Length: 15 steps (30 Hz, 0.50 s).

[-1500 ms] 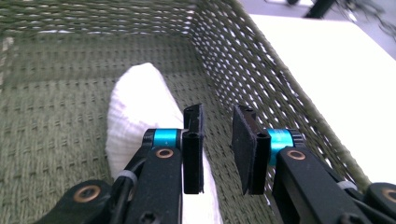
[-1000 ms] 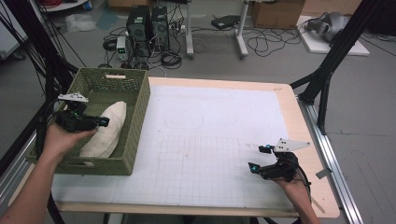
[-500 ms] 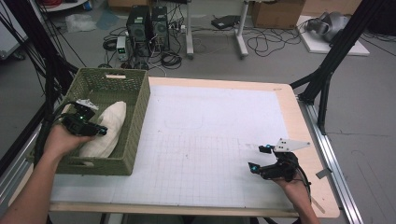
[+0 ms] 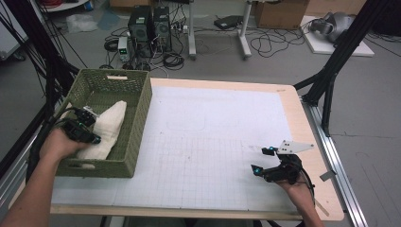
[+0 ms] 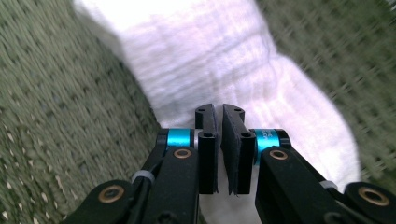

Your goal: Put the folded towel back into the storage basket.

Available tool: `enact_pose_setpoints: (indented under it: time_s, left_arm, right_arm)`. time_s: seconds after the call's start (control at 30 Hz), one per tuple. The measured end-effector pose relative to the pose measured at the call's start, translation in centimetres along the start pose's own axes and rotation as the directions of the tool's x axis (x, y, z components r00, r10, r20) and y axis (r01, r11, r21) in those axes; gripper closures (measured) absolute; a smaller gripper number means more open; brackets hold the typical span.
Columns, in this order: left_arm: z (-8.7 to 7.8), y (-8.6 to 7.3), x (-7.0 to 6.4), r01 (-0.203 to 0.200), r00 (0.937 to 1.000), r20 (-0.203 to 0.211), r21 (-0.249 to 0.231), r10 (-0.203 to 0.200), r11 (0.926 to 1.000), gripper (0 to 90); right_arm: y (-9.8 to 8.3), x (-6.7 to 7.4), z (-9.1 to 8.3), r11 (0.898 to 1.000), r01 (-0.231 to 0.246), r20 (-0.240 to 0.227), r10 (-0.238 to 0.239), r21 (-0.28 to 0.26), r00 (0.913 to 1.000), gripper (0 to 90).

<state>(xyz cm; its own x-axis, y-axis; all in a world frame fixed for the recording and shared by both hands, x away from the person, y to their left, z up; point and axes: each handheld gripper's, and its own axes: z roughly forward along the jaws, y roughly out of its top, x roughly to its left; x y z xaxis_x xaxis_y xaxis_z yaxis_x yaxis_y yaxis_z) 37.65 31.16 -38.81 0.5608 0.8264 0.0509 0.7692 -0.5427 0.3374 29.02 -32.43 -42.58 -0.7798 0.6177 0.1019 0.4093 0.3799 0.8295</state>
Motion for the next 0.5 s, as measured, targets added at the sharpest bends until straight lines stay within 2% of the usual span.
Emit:
enact_pose_setpoints:
  time_s: [0.07, 0.13, 0.2, 0.27, 0.43, 0.5]
  left_arm:
    - [0.2, -0.1, 0.0, 0.002, 0.9998, -0.018, 0.018, -0.002, 0.9998, 83.7]
    - [0.2, 0.0, 0.1, 0.009, 0.9998, -0.016, 0.018, -0.008, 0.9998, 83.3]
    - [-0.1, 0.0, 0.1, 0.013, 0.9999, -0.010, -0.014, -0.013, 0.9998, 82.4]
    - [-0.7, 0.0, 0.2, 0.018, 0.9998, 0.008, -0.067, -0.017, 0.9976, 81.8]
    - [-1.9, -0.3, 0.2, 0.021, 0.9996, 0.022, -0.162, -0.018, 0.9866, 80.5]
    - [-2.1, -0.4, 0.2, 0.016, 0.9998, 0.018, -0.182, -0.013, 0.9831, 80.6]
  right_arm:
    - [0.0, 0.0, 0.0, 1.000, 0.003, 0.002, -0.003, -0.002, 1.0000, 14.7]
    - [0.0, 0.0, 0.0, 1.000, 0.002, 0.002, -0.002, -0.004, 1.0000, 14.8]
    - [0.0, 0.0, -0.1, 1.000, 0.004, 0.003, -0.004, -0.006, 1.0000, 14.8]
    - [0.0, 0.0, -0.1, 1.000, 0.001, 0.002, -0.001, -0.006, 1.0000, 14.8]
    - [0.0, 0.0, -0.1, 1.000, 0.000, 0.000, 0.000, -0.008, 1.0000, 14.8]
    - [0.0, 0.1, -0.1, 1.000, -0.001, -0.002, 0.001, -0.008, 1.0000, 14.7]
